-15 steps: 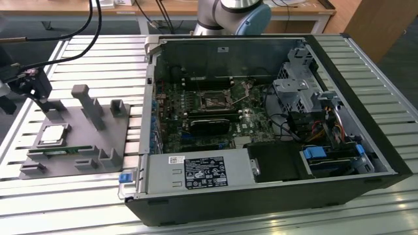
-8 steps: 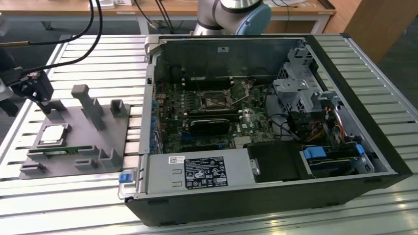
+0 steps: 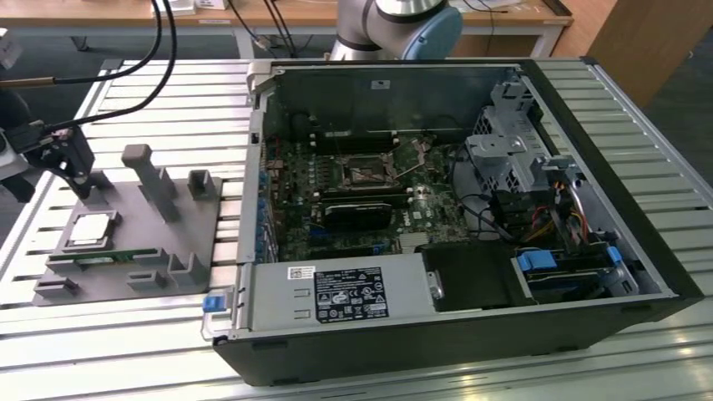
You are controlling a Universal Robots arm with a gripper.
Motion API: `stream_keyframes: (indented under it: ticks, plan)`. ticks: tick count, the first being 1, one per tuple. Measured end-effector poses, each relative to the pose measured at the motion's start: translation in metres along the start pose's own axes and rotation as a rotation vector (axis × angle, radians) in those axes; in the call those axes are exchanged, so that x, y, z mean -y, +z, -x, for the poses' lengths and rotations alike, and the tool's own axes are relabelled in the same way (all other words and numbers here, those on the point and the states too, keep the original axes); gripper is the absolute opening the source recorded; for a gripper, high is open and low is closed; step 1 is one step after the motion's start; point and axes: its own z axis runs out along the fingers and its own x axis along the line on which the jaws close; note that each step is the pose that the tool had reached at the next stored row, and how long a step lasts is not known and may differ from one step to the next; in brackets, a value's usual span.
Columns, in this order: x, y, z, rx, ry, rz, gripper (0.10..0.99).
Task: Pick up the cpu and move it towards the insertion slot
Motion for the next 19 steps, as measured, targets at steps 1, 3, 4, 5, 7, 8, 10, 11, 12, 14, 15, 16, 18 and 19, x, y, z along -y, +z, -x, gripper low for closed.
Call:
stream_keyframes:
  ticks: [1, 3, 4, 5, 7, 8, 10, 11, 12, 14, 15, 16, 18, 19]
  plan:
    - [0.0, 0.0009, 0.0, -0.0001, 0.0, 0.0, 0.706]
    - [0.0001, 0.0028, 0.0, -0.0001, 0.0, 0.0, 0.706]
    - [0.0001, 0.0036, 0.0, -0.0001, 0.0, 0.0, 0.706]
    - [0.0002, 0.0045, 0.0, -0.0001, 0.0, 0.0, 0.706]
    - [0.0002, 0.0061, 0.0, -0.0001, 0.0, 0.0, 0.706]
    - [0.0003, 0.0069, -0.0001, -0.0001, 0.0, 0.0, 0.706]
    - [0.0003, 0.0087, -0.0001, 0.0, 0.0, 0.0, 0.706]
    - [0.0004, 0.0096, -0.0001, 0.0, 0.0, 0.0, 0.706]
    - [0.0004, 0.0104, -0.0001, 0.0, 0.0, 0.0, 0.706]
    - [0.0004, 0.0121, -0.0001, -0.0001, 0.0, 0.0, 0.706]
    - [0.0005, 0.0131, -0.0001, -0.0001, 0.0, 0.0, 0.706]
    - [0.0006, 0.0146, -0.0002, -0.0001, 0.0, 0.0, 0.706]
    - [0.0007, 0.018, -0.0002, -0.0002, 0.0, 0.0, 0.706]
    - [0.0008, 0.0197, -0.0002, -0.0004, 0.0, 0.0, 0.706]
